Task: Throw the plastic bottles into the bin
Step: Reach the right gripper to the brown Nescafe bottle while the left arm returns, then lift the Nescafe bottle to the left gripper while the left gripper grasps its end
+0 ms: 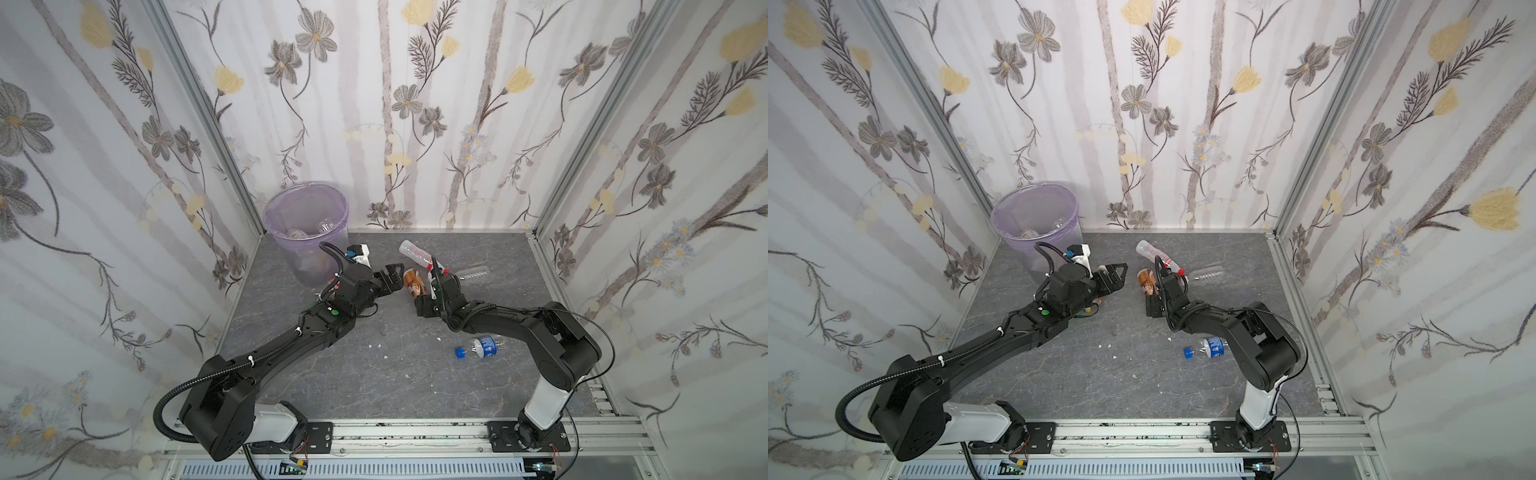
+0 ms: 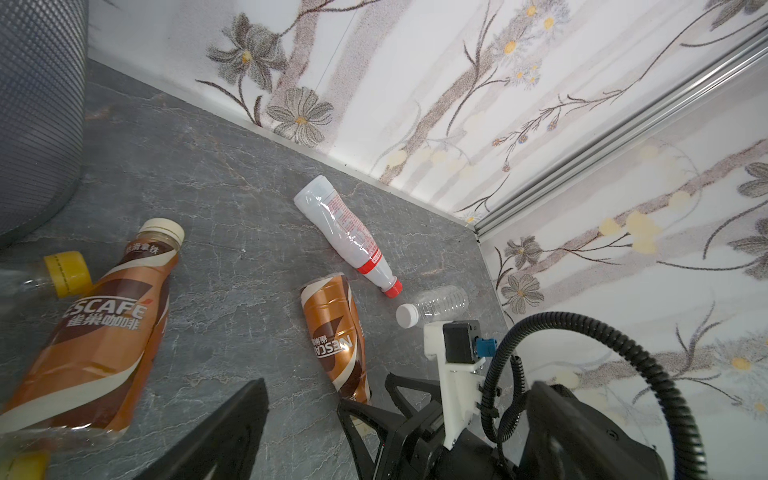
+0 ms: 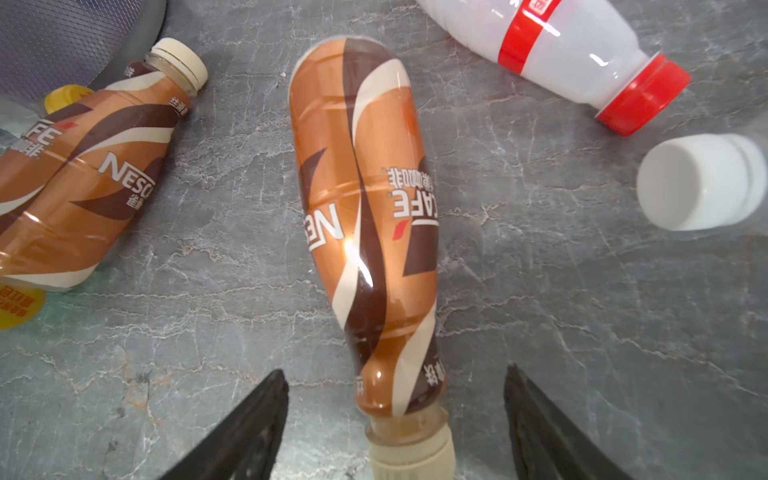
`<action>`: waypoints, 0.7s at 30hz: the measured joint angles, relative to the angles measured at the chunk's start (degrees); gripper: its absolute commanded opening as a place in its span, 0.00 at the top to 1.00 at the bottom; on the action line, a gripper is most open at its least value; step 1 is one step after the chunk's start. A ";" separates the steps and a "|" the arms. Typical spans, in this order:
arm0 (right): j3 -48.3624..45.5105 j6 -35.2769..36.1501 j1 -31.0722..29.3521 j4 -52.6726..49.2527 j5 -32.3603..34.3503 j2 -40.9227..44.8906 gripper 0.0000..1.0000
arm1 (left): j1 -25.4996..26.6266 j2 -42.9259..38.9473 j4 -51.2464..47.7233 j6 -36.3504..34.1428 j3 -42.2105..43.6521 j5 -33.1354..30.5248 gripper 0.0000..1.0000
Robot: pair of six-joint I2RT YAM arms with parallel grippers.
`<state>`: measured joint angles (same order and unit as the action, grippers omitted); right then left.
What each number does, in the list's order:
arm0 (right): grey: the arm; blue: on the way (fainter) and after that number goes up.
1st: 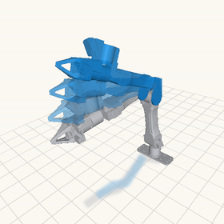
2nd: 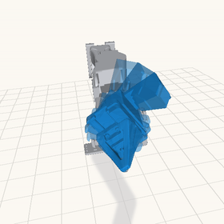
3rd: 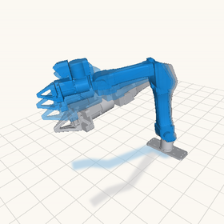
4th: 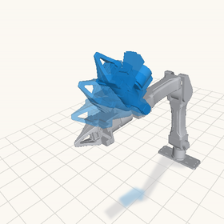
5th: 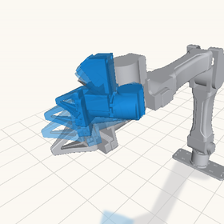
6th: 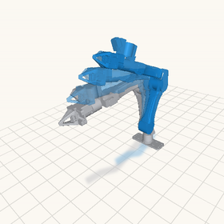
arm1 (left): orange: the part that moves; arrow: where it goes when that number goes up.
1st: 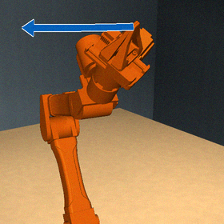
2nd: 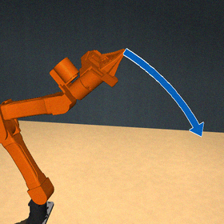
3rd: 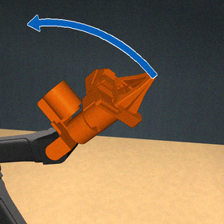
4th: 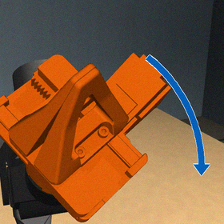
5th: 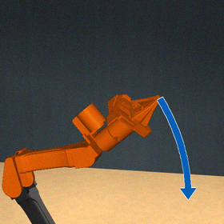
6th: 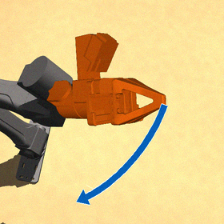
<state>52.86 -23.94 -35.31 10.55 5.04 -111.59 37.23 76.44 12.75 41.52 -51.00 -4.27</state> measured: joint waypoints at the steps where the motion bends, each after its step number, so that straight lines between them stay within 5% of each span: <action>1: 0.39 -0.02 -0.20 -0.04 -0.07 -0.61 0.26 | -0.22 -0.35 0.46 0.42 0.55 0.02 0.00; 21: 5.25 -0.66 -1.57 -3.39 3.06 -6.23 0.58 | -2.40 -2.16 2.73 3.76 5.27 2.47 0.00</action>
<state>58.11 -24.60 -36.88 7.16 8.10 -117.82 34.83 74.28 15.49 45.28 -45.74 -1.80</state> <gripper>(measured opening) 0.450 0.997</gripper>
